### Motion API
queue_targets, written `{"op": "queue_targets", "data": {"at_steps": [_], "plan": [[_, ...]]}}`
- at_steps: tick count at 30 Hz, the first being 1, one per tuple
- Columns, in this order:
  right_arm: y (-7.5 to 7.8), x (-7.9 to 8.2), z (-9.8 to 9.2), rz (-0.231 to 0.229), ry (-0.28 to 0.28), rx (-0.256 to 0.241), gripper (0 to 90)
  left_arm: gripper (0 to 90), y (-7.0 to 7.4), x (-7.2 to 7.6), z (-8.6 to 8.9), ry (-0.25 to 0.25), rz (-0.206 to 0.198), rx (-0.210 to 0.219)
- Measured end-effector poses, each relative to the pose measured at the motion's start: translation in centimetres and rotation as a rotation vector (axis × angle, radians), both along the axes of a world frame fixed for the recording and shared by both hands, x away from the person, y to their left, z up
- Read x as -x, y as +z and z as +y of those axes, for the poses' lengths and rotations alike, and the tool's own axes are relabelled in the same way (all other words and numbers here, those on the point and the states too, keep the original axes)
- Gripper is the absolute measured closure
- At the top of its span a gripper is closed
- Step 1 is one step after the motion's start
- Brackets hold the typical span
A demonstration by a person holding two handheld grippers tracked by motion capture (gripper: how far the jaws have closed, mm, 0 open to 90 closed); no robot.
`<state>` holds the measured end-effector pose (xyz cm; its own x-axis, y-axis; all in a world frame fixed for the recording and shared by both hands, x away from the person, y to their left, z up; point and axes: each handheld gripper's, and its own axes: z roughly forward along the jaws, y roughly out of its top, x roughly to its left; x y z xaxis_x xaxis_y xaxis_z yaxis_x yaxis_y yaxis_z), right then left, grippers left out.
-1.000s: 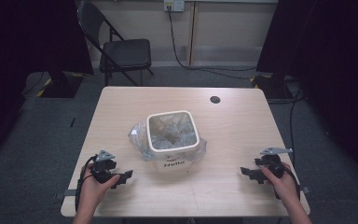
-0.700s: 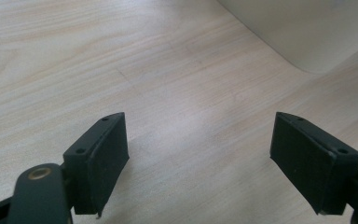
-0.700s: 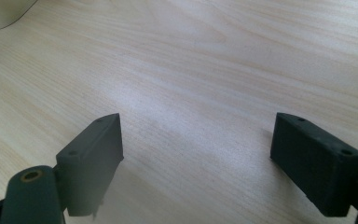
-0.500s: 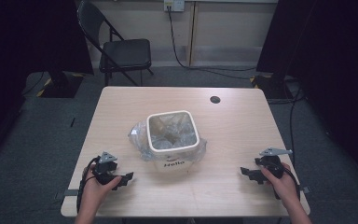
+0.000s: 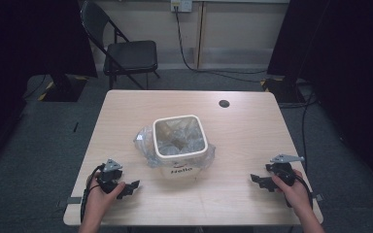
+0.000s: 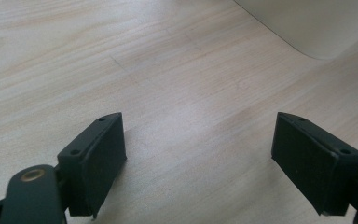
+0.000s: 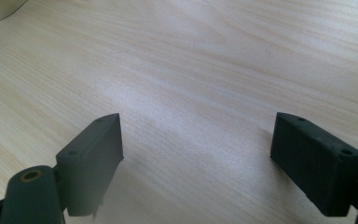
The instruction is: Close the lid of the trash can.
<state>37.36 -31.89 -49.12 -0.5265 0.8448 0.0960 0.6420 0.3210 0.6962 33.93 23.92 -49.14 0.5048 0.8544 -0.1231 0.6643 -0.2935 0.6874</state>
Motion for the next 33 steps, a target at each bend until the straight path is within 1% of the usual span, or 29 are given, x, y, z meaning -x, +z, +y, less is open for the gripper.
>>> {"op": "queue_targets", "data": {"at_steps": [3, 4, 8, 12, 14, 15, 16, 21, 26, 28, 33], "plan": [[-0.01, 0.02, 0.00, -0.001, 0.003, 0.003, 15.9, 16.5, -0.08, 0.10, -0.07, -0.007, -0.009, -0.006], [-0.01, 0.02, 0.00, -0.001, 0.005, 0.004, 15.9, 16.2, -0.09, 0.11, -0.06, -0.014, -0.013, -0.014], [-0.05, 0.07, 0.02, -0.008, 0.010, 0.012, 15.8, 15.3, -0.17, 0.21, -0.10, -0.018, -0.020, -0.016], [-0.28, 0.15, 0.08, -0.039, 0.021, 0.040, 15.7, 15.0, -0.28, 0.37, -0.16, -0.019, -0.034, -0.024], [-0.41, 0.20, 0.14, -0.057, 0.028, 0.062, 15.7, 15.0, -0.36, 0.44, -0.21, -0.017, -0.044, -0.027], [-0.47, 0.22, 0.16, -0.066, 0.033, 0.070, 15.3, 14.8, -0.42, 0.47, -0.27, -0.025, -0.047, -0.027], [-0.49, 0.24, 0.17, -0.066, 0.034, 0.070, 15.2, 14.7, -0.43, 0.51, -0.28, -0.026, -0.051, -0.035], [-0.61, 0.35, 0.18, -0.077, 0.028, 0.064, 14.5, 14.2, -0.61, 0.68, -0.12, -0.037, -0.070, -0.033], [-0.79, 0.37, 0.08, -0.095, 0.035, 0.060, 13.6, 14.1, -0.71, 0.81, -0.17, -0.052, -0.084, -0.051], [-0.79, 0.37, 0.09, -0.095, 0.034, 0.060, 13.6, 14.0, -0.73, 0.82, -0.21, -0.058, -0.090, -0.061], [-0.79, 0.37, 0.08, -0.095, 0.035, 0.060, 13.6, 13.1, -0.80, 0.86, -0.19, -0.064, -0.095, -0.060]]}}
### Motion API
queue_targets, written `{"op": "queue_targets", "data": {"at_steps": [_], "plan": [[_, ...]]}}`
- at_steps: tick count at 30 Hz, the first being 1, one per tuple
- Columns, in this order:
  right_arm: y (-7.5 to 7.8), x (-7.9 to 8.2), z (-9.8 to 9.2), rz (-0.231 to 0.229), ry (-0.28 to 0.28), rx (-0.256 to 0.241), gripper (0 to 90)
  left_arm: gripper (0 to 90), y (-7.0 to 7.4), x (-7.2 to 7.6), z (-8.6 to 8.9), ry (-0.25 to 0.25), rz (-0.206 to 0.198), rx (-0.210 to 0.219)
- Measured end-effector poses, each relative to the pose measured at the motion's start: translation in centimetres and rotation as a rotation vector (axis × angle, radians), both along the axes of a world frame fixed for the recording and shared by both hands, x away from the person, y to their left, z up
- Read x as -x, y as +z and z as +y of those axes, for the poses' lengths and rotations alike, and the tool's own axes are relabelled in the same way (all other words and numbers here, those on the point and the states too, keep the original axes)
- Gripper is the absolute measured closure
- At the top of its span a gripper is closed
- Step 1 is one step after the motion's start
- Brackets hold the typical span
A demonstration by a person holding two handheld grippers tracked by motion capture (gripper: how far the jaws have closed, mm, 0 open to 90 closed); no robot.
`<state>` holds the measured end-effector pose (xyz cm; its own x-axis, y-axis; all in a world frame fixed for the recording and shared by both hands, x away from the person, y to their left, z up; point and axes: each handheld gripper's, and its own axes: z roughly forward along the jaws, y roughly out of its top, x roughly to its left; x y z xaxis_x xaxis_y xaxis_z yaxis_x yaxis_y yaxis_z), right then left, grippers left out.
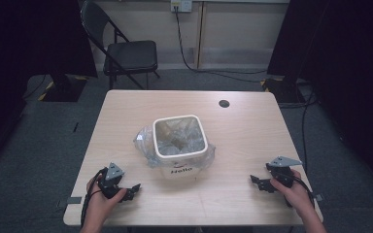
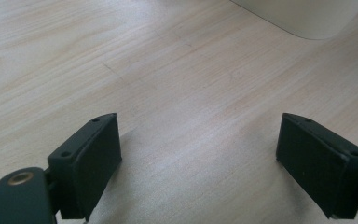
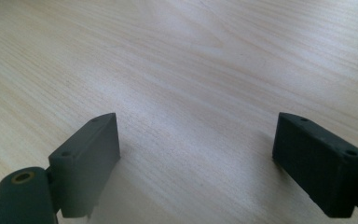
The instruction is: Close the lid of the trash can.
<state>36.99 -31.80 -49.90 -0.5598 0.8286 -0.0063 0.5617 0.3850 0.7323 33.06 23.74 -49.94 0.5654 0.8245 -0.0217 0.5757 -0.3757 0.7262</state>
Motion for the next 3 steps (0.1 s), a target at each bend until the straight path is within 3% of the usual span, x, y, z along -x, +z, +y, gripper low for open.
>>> {"op": "queue_targets", "data": {"at_steps": [3], "plan": [[0.00, 0.00, 0.01, 0.000, -0.001, 0.000, 13.6, 13.0, -0.03, 0.02, 0.02, -0.006, -0.001, 0.000]]}}
